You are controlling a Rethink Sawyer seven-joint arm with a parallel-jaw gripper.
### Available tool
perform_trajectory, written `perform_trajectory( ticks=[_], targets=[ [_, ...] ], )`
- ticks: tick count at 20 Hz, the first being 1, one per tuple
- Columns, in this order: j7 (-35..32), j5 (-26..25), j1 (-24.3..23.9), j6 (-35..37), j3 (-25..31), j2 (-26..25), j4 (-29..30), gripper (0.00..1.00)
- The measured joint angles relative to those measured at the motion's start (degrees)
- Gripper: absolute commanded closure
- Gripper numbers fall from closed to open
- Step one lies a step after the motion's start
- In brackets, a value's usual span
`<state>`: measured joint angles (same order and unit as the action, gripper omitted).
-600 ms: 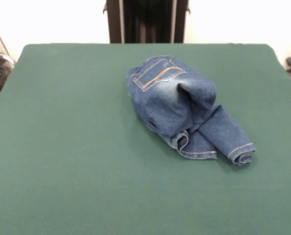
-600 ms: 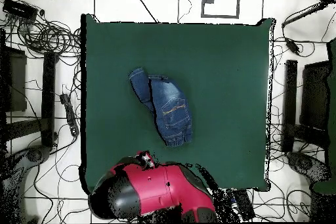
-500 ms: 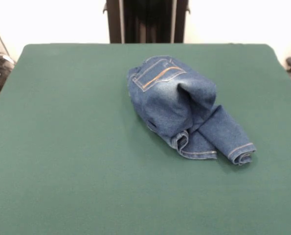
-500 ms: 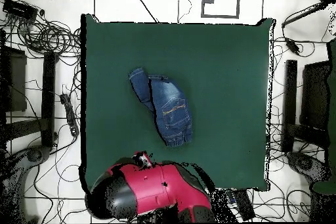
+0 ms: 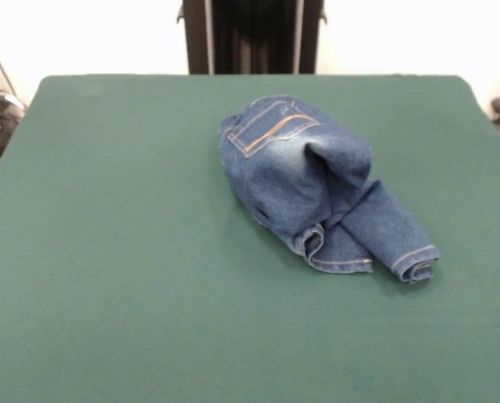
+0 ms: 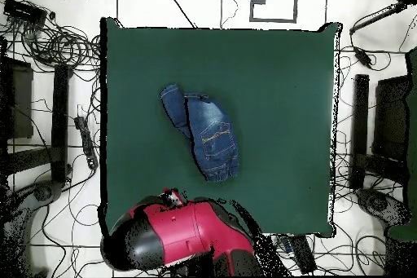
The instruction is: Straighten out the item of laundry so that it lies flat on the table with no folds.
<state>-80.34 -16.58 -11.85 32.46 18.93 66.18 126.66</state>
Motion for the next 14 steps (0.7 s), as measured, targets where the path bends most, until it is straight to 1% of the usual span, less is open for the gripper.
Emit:
perform_trajectory(
  ticks=[9,14],
  targets=[
    [0.0,-1.68,3.82,-0.96,-0.04,-3.58,-1.79,0.0],
    [0.0,-3.41,5.66,-3.47,-0.98,-7.06,-3.21,0.0]
  ],
)
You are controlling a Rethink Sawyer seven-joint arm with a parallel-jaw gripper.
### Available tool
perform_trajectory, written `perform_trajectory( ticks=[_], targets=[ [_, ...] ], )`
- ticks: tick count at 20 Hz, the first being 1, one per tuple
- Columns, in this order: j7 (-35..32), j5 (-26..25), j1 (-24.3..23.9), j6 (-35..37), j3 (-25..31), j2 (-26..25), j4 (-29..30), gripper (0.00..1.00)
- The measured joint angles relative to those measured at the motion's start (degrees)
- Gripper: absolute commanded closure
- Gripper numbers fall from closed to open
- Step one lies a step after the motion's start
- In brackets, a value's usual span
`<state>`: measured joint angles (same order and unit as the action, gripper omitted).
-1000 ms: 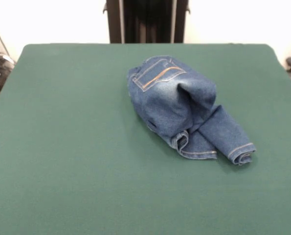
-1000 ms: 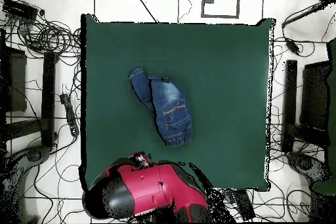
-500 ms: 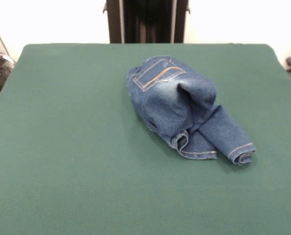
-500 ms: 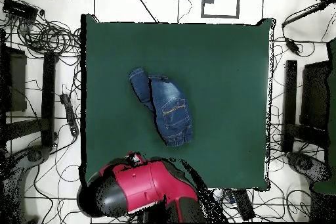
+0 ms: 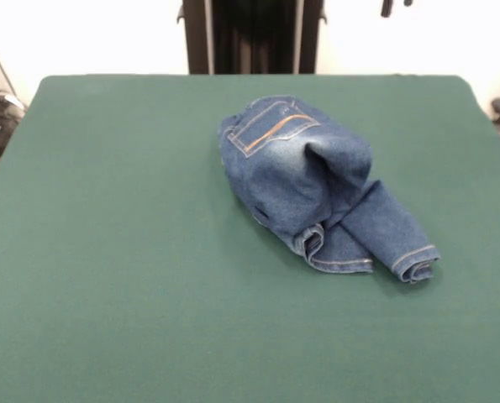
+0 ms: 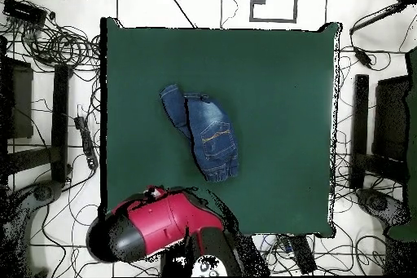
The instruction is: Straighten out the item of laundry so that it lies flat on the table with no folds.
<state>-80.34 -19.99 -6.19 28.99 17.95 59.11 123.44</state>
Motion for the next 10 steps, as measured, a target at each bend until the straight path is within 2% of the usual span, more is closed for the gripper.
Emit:
perform_trajectory(
  ticks=[10],
  targets=[
    [0.0,-0.67,5.07,-5.1,-3.11,-8.55,-2.74,0.0]
  ],
)
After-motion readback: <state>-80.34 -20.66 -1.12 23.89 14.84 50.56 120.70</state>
